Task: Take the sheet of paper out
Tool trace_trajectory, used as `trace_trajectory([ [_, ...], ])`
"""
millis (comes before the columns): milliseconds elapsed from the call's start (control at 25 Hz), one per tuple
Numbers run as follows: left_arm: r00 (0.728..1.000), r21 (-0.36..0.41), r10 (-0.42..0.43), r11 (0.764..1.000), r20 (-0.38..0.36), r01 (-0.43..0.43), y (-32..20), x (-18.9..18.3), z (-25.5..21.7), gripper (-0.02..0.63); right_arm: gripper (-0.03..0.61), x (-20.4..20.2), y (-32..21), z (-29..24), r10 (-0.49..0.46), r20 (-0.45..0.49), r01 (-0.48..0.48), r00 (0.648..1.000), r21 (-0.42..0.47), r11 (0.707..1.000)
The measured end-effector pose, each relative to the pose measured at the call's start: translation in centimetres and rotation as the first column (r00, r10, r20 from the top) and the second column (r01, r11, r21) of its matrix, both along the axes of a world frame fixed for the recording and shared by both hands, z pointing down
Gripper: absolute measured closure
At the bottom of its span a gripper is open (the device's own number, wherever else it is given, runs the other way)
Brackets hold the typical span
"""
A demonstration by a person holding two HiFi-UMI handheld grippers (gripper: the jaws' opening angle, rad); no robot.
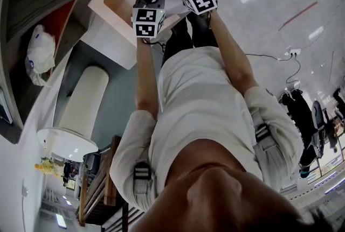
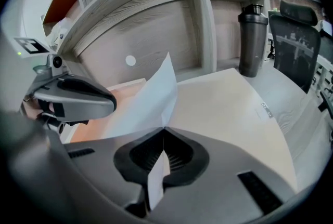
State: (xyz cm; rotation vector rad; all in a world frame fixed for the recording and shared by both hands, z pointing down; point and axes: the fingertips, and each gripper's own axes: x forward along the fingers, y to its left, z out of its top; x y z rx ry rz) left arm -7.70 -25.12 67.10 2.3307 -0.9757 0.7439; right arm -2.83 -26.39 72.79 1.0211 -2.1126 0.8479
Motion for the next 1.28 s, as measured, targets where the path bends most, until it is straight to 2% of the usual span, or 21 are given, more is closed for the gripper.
trace_trajectory([
  [320, 1.000, 0.025, 0.029, 0.999, -0.013, -0.028, -0.3, 1.7, -1.6, 0.597, 0.557, 1.6, -0.5, -1.9, 0.021, 0.006, -0.021, 1.000, 0.047, 0.999],
  [880, 1.000, 0.072, 0.008, 0.997, -0.019, -0.007, -0.6, 2.4, -4.7, 0.597, 0.557, 2.4, -0.7, -6.7, 0.004, 0.037, -0.009, 0.999, 0.144, 0.990],
  [1280, 1.000, 0.106, -0.014, 0.994, -0.013, 0.015, -0.1, 2.8, -7.4, 0.597, 0.557, 2.8, 0.2, -9.8, -0.050, 0.045, 0.041, 0.998, 0.177, 0.983],
])
